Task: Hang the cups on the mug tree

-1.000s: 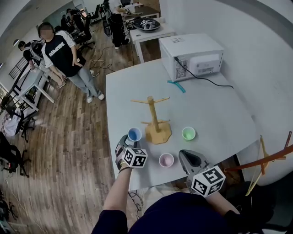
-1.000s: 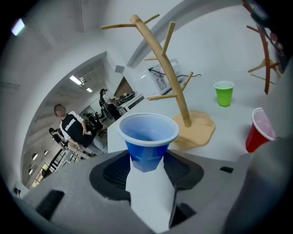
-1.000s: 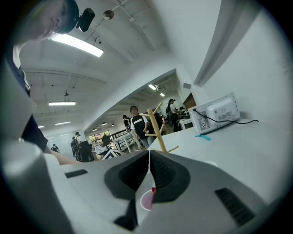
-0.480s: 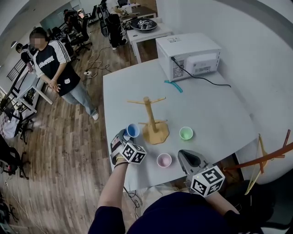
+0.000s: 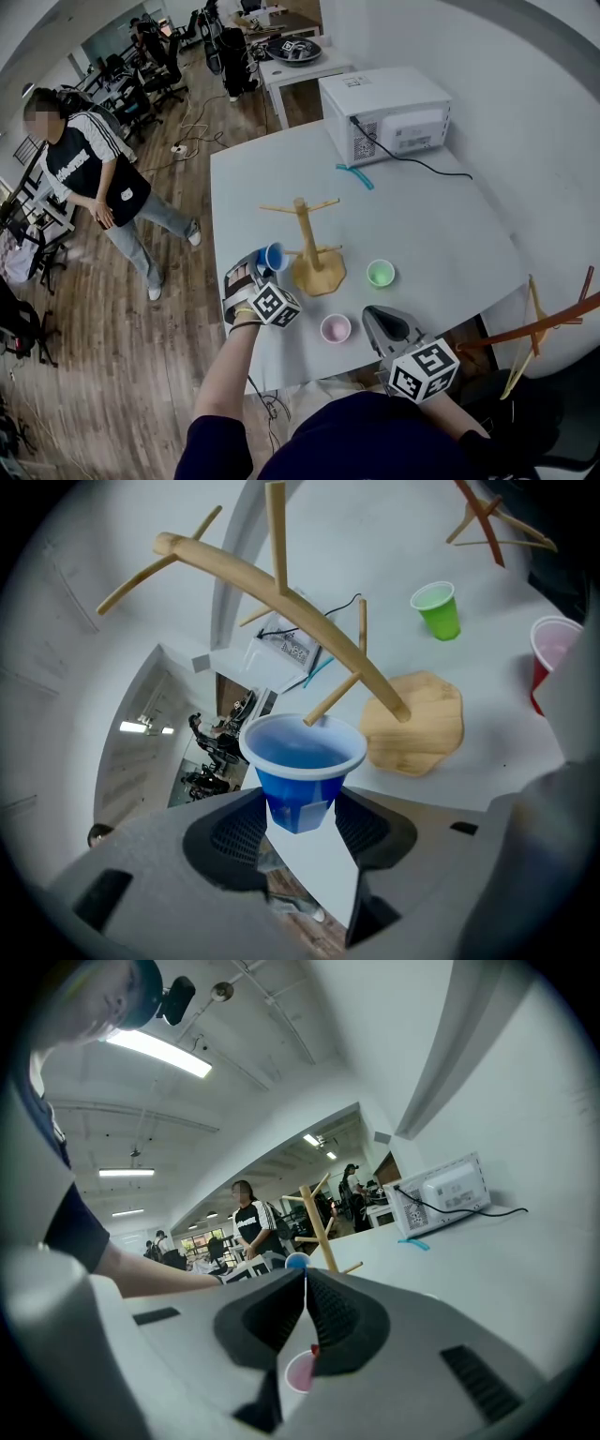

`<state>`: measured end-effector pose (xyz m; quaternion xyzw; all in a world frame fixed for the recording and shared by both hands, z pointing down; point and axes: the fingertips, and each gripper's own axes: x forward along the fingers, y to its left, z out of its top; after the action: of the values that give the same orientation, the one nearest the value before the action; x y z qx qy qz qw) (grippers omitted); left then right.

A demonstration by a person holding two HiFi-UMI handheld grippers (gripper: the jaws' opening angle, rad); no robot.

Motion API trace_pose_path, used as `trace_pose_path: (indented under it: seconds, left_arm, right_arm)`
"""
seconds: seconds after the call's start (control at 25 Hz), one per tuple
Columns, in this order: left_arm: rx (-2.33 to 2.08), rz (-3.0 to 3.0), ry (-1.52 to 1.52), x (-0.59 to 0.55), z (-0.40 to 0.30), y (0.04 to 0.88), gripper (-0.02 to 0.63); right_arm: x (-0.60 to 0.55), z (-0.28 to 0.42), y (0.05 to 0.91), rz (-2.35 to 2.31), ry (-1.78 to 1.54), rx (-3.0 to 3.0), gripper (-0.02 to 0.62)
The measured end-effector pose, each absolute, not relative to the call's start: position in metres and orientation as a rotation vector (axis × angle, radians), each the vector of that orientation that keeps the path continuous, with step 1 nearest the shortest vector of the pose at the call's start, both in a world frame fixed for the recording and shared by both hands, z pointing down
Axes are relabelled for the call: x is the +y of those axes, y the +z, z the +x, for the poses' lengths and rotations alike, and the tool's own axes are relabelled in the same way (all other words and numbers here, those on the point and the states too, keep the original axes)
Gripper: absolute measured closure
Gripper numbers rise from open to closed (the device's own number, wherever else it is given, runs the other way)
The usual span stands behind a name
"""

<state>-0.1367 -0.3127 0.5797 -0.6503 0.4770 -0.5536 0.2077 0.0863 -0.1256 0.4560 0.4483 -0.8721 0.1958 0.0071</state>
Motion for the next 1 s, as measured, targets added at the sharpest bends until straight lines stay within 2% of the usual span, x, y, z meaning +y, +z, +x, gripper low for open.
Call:
trace_pose_path:
  seconds: [1.0]
  left_arm:
    - [1.125,-1.684,-1.517,-0.316,-0.094,0.563,0.367]
  right_arm:
    - [-0.123,0.085,0.454,1.411,0.598,-2.731,0.566]
